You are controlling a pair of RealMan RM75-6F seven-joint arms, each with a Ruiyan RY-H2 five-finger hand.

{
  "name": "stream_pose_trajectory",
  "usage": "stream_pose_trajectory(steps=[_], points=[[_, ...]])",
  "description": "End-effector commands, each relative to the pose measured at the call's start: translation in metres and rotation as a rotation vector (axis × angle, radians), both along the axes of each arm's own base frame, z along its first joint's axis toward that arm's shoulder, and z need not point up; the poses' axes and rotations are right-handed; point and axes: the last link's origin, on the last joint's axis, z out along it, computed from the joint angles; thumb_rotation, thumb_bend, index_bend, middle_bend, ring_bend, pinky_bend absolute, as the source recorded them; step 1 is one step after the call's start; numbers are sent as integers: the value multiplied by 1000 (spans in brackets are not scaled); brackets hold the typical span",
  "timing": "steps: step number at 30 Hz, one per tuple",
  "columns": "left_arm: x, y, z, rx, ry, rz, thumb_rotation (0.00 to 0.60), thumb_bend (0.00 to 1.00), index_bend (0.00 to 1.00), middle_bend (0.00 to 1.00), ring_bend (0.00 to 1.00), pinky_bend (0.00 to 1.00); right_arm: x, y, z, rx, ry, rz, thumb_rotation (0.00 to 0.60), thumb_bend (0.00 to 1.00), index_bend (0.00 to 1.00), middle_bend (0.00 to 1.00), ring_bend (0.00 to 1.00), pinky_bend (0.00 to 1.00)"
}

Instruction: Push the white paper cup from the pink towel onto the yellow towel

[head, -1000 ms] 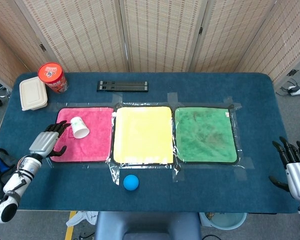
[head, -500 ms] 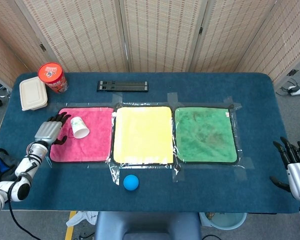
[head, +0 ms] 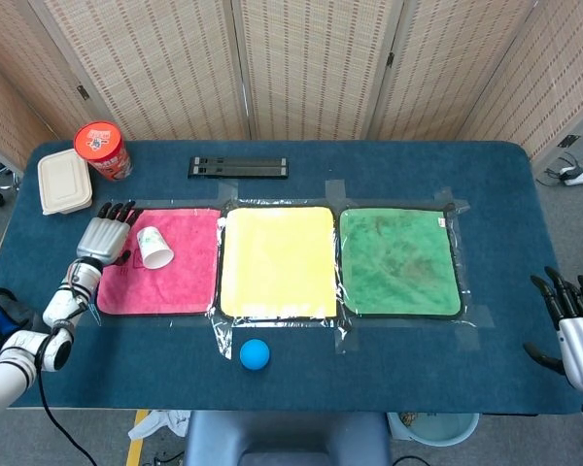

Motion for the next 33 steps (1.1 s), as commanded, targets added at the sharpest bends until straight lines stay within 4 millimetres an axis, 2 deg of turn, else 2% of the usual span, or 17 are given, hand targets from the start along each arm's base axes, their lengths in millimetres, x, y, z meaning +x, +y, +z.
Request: stream_pose_trajectory(steps=[1, 9, 19, 26, 33], points=[[7, 6, -10, -9, 53, -47, 600, 387, 0, 0, 0, 3, 0, 0, 0, 1, 0, -1, 600, 142, 92, 65, 141, 37], [11, 17, -21, -16, 201, -107, 600, 385, 0, 0, 0, 2, 0, 0, 0, 2, -1, -8, 600, 142, 101, 65, 140, 37], [17, 27, -32, -11, 211, -95, 600, 385, 0, 0, 0, 2, 1, 2, 0, 2, -6, -11, 600, 143, 109, 65, 141, 37], [33, 30, -42, -10, 183, -136, 600, 385, 0, 0, 0, 1, -1, 5, 2, -3, -11, -15, 600, 143, 110, 65, 140, 37], [56, 27, -57, -35, 149, -201, 600, 385, 0, 0, 0, 2, -3, 6, 3, -6, -18, -14, 600, 142, 110, 65, 139, 37]])
